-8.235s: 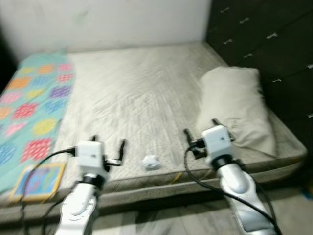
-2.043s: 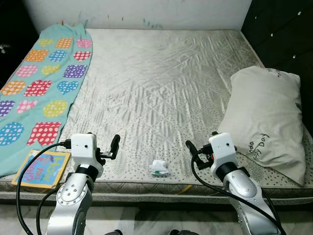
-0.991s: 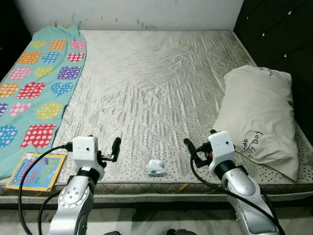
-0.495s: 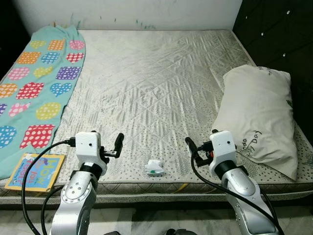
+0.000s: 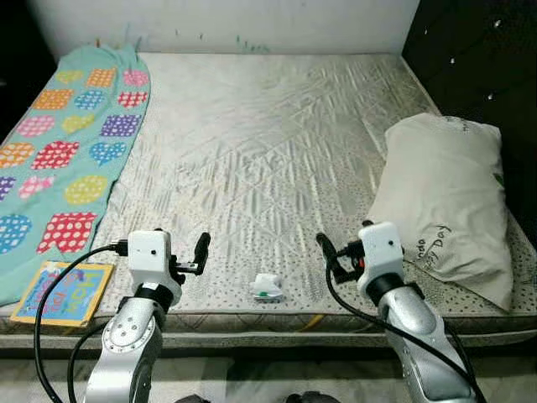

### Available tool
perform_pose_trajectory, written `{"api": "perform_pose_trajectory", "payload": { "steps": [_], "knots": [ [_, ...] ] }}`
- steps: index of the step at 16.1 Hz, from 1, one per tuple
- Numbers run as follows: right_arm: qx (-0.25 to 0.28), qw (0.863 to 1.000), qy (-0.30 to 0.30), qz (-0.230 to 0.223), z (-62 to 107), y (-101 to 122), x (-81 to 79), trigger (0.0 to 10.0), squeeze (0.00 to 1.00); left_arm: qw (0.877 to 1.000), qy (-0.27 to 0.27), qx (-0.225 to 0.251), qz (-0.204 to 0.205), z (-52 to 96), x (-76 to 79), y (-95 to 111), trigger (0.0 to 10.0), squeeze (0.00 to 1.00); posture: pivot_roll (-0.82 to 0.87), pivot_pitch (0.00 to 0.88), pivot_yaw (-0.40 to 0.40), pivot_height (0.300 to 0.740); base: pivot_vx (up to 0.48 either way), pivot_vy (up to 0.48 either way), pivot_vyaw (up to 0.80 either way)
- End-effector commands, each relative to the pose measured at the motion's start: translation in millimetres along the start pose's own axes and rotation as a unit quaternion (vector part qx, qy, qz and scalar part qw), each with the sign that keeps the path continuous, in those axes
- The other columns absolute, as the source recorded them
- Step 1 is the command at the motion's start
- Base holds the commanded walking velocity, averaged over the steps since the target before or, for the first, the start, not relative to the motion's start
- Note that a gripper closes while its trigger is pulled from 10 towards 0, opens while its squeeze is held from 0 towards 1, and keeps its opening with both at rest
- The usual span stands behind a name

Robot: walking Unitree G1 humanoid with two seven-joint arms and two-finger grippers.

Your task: Clean up the room

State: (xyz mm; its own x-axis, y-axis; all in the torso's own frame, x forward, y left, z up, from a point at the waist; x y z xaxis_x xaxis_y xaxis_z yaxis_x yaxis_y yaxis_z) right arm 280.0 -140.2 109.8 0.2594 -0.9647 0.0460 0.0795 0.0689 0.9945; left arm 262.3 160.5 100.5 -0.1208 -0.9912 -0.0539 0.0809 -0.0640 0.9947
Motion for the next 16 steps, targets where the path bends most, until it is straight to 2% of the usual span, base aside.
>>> {"api": "perform_pose_trajectory", "payload": {
  "steps": [1, 3, 10, 16],
  "knots": [
    [-0.007, 1.0, 0.006, -0.003, 1.2, -4.2, -1.4, 10.0, 0.0, 1.0, 0.004, -0.004, -0.004, 3.6, -0.1, -2.2, 10.0, 0.0, -0.03, 0.117, -0.002, 0.66, 0.0, 0.0, 0.0],
    [-0.006, 1.0, 0.011, -0.001, 1.2, -4.1, -3.0, 10.0, 0.0, 1.0, 0.005, -0.003, -0.002, 4.1, -1.0, -1.9, 10.0, 0.0, -0.03, 0.119, -0.001, 0.64, 0.0, 0.0, 0.0],
    [-0.002, 1.0, 0.019, 0.001, 0.7, -1.9, -2.3, 10.0, 0.0, 1.0, 0.001, 0.004, -0.003, 2.7, 1.2, 1.9, 10.0, 0.0, -0.04, 0.137, -0.001, 0.64, 0.0, 0.0, 0.0],
    [0.003, 0.998, 0.056, 0.009, -4.5, 2.4, -6.3, 10.0, 0.0, 1.0, 0.012, 0.014, 0.006, 6.3, 0.0, 6.4, 10.0, 0.0, -0.03, 0.16, -0.014, 0.64, 0.0, 0.0, 0.0]
  ]
}}
Point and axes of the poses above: a point about 5 cm out from each wrist's last joint towards the gripper, its own z axis pointing back from the gripper into the wrist, its own y axis along the axis of the wrist's last joint, x = y × z, the point moved 1 cm from there along -z, pointing out of the wrist towards the gripper, and after that the axes turned 6 degrees about -z, right-handed, at the moved point
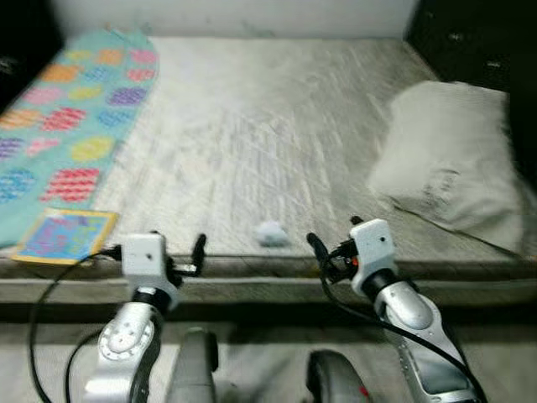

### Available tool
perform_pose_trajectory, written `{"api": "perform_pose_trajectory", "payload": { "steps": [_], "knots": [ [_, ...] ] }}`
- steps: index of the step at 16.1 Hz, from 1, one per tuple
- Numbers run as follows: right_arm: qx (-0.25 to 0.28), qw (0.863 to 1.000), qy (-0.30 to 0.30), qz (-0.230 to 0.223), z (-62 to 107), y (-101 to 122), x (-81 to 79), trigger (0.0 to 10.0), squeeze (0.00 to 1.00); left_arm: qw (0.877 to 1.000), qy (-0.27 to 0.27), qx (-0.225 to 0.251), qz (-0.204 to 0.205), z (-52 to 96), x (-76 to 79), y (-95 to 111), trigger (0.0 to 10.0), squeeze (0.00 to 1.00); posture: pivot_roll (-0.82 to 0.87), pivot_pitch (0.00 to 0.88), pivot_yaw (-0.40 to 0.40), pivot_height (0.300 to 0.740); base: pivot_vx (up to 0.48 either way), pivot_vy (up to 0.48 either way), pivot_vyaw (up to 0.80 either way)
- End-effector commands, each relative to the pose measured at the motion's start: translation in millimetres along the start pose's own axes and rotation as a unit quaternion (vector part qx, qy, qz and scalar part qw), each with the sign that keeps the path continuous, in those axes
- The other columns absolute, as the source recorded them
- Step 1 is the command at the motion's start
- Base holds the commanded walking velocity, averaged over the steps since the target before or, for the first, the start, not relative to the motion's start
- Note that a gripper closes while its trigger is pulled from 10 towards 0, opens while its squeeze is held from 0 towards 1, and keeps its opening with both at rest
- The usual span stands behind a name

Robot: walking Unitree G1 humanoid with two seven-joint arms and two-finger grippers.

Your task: Clean up the room

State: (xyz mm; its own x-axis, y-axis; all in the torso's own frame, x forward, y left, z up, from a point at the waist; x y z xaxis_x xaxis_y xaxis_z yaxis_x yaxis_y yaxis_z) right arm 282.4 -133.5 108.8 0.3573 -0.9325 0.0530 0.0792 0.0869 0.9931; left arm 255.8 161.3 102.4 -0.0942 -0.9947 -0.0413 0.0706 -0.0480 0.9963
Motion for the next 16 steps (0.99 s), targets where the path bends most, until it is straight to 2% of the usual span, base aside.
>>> {"api": "perform_pose_trajectory", "payload": {
  "steps": [1, 5, 9, 14, 16],
  "knots": [
    [0.006, 1.0, 0.01, 0.001, -0.3, 3, -1.3, 10.0, 0.0, 1.0, -0.001, 0.008, -0.001, -0.1, 0.2, 5, 10.0, 0.0, -0.04, 0.16, -0.014, 0.64, 0.0, 0.0, 0.0],
    [0.001, 0.999, 0.041, -0.001, 1.6, 3, -8.3, 10.0, 0.0, 1.0, 0.002, 0.006, 0.004, 3.5, 1.0, 4, 10.0, 0.0, -0.04, 0.189, -0.026, 0.64, 0.0, 0.0, 0.0],
    [-0.001, 0.998, 0.064, -0.001, 4.5, 1, -16.0, 10.0, 0.0, 1.0, 0.005, 0.003, 0.005, 3.6, 1.4, 4, 10.0, 0.0, -0.04, 0.203, -0.029, 0.605, 0.0, 0.0, 0.0],
    [0.0, 0.999, 0.033, 0.004, -2.6, 4, -2.9, 10.0, 0.0, 1.0, -0.002, 0.008, 0.007, 2.0, 1.9, 7, 10.0, 0.0, -0.04, 0.214, -0.02, 0.6, 0.0, 0.0, 0.0],
    [0.003, 0.999, 0.042, 0.003, -1.7, 5, -6.2, 10.0, 0.0, 1.0, -0.002, 0.008, 0.005, 0.8, 1.6, 7, 10.0, 0.0, -0.04, 0.216, -0.016, 0.59, 0.0, 0.0, 0.0]
  ]
}}
Point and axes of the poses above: a point about 5 cm out from each wrist's last joint towards the gripper, its own z axis pointing back from the gripper into the wrist, its own y axis along the axis of the wrist's last joint, x = y × z, the point moved 1 cm from there along -z, pointing out of the wrist towards the gripper, and after that the axes turned 6 degrees about -z, right-handed, at the moved point
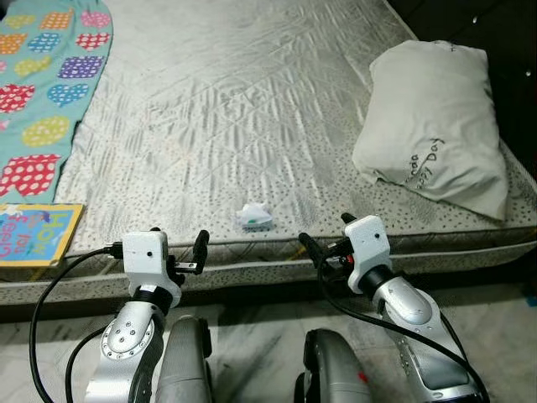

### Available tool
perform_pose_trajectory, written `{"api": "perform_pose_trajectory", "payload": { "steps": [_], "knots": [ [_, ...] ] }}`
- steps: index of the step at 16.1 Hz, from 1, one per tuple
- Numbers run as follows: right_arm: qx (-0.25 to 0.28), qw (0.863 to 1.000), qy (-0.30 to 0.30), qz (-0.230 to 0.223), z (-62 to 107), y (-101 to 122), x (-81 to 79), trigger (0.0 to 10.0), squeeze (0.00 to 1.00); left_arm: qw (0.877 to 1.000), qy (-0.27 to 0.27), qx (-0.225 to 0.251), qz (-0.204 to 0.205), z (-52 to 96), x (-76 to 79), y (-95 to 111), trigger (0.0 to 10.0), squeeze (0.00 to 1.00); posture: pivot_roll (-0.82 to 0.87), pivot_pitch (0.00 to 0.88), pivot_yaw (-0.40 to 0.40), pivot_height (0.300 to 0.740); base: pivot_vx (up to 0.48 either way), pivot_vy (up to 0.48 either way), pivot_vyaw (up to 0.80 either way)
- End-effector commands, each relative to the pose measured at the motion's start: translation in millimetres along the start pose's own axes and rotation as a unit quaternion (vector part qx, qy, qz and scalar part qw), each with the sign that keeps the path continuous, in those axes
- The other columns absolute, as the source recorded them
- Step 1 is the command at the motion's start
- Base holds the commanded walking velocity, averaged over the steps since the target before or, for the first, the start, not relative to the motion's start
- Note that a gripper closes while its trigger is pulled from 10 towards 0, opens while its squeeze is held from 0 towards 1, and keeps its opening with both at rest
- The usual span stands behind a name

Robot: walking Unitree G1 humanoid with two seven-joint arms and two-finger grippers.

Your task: Clean up the room

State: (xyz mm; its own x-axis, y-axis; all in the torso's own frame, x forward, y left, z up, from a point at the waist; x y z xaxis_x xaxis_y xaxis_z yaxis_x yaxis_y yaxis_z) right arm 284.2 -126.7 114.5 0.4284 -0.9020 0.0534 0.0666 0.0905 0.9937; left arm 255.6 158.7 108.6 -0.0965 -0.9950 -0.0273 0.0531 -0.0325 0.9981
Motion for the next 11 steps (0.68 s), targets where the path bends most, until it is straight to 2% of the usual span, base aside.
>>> {"api": "perform_pose_trajectory", "payload": {
  "steps": [1, 4, 7, 8, 11],
  "knots": [
    [0.0, 1.0, 0.008, -0.003, 2.2, -2, -2.7, 10.0, 0.0, 1.0, -0.002, -0.001, -0.002, -0.1, -0.1, 1, 10.0, 0.0, -0.04, 0.215, -0.015, 0.58, 0.0, 0.0, 0.0],
    [0.002, 1.0, 0.014, -0.003, 2.0, -2, -6.4, 10.0, 0.0, 1.0, 0.002, 0.002, -0.006, -2.1, 0.2, 3, 10.0, 0.0, -0.04, 0.209, -0.013, 0.555, 0.0, 0.0, 0.0],
    [0.002, 1.0, 0.002, 0.005, -1.8, 0, -0.8, 10.0, 0.0, 1.0, 0.007, 0.01, -0.006, -4.3, -1.0, 5, 10.0, 0.0, -0.04, 0.204, -0.012, 0.555, 0.0, 0.0, 0.0],
    [0.004, 1.0, -0.012, 0.014, -3.8, 2, 5.4, 10.0, 0.0, 1.0, 0.004, 0.018, 0.003, -4.2, -1.4, 8, 10.0, 0.0, -0.04, 0.202, -0.013, 0.555, 0.0, 0.0, 0.0],
    [0.015, 0.996, -0.019, 0.081, -8.0, 6, 6.9, 10.0, 0.0, 1.0, -0.001, 0.024, 0.01, -5.3, -1.3, 10, 10.0, 0.0, -0.04, 0.197, -0.013, 0.555, 0.0, 0.0, 0.0]
  ]
}}
Point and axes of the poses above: a point about 5 cm out from each wrist's last joint towards the gripper, its own z axis pointing back from the gripper into the wrist, its own y axis along the axis of the wrist's last joint, x = y × z, the point moved 1 cm from there along -z, pointing out of the wrist towards the gripper, and after that the axes turned 6 degrees about -z, right-handed, at the moved point
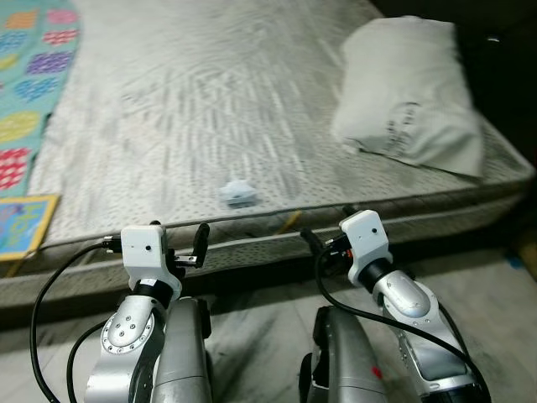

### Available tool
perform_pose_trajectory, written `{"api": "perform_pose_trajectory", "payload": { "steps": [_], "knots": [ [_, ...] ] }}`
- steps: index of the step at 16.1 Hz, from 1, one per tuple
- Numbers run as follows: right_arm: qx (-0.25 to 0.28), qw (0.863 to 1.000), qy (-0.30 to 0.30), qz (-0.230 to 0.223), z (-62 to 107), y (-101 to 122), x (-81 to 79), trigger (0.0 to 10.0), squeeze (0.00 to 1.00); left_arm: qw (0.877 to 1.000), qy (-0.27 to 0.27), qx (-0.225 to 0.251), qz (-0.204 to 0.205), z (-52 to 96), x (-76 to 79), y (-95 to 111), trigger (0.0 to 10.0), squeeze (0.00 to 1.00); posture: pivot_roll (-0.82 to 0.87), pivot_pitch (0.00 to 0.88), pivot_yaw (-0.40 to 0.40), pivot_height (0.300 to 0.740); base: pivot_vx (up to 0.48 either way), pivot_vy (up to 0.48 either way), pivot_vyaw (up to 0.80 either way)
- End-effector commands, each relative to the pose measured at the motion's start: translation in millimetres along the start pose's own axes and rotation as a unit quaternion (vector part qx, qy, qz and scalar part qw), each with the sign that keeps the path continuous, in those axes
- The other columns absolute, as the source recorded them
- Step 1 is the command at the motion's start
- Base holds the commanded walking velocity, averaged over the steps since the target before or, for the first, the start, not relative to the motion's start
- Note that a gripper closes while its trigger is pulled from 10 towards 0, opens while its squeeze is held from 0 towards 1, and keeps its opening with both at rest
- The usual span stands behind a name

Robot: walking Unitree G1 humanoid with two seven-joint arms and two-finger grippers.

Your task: Clean up the room

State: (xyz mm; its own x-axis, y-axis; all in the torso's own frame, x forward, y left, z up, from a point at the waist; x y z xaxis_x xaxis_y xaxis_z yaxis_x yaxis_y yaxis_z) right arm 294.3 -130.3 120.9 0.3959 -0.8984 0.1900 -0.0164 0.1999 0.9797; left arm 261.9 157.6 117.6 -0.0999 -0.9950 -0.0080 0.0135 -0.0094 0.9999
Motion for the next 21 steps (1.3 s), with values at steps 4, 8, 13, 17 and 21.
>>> {"api": "perform_pose_trajectory", "payload": {
  "steps": [4, 8, 13, 17, 21],
  "knots": [
    [0.014, 0.999, 0.026, 0.012, -5.8, 2, -7.5, 10.0, 0.0, 1.0, -0.004, 0.005, 0.003, -0.7, 1.1, 1, 10.0, 0.0, -0.04, 0.19, -0.013, 0.555, 0.194, 0.0, 0.0],
    [0.025, 0.998, 0.032, 0.044, -4.9, 4, -9.1, 10.0, 0.0, 1.0, -0.009, 0.006, 0.004, -3.2, 2.8, 1, 10.0, 0.0, -0.04, 0.175, -0.013, 0.555, 0.0, 0.0, 0.32],
    [0.02, 0.999, 0.031, 0.003, -4.6, -1, -8.6, 10.0, 0.0, 1.0, -0.015, 0.003, 0.004, -3.7, 4.3, -1, 10.0, 0.0, -0.03, 0.167, -0.012, 0.555, 0.0, 0.0, 0.48],
    [0.022, 0.999, 0.025, -0.012, -5.5, -1, -5.1, 10.0, 0.0, 1.0, -0.016, 0.002, 0.004, -4.3, 5.0, -1, 10.0, 0.0, -0.03, 0.165, -0.011, 0.555, 0.0, 0.0, 0.0],
    [0.038, 0.997, 0.066, 0.029, -1.8, 2, -16.7, 10.0, 0.0, 1.0, -0.021, 0.002, 0.007, -4.2, 6.0, -1, 10.0, 0.0, -0.03, 0.175, -0.013, 0.555, 0.0, 0.0, 0.4]
  ]
}}
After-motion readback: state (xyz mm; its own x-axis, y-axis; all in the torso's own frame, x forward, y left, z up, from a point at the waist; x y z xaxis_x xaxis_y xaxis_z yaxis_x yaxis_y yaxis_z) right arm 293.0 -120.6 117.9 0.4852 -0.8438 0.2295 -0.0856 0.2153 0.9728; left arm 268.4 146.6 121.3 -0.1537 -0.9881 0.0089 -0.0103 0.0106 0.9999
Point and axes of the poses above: a point about 5 cm out from each wrist's last joint towards the gripper, its own z axis pointing back from the gripper into the wrist, its own y axis along the axis of the wrist's last joint, x = y × z, the point moved 1 cm from there along -z, pointing out of the wrist towards the gripper, and after that the axes turned 6 degrees about -z, right-handed, at the moved point
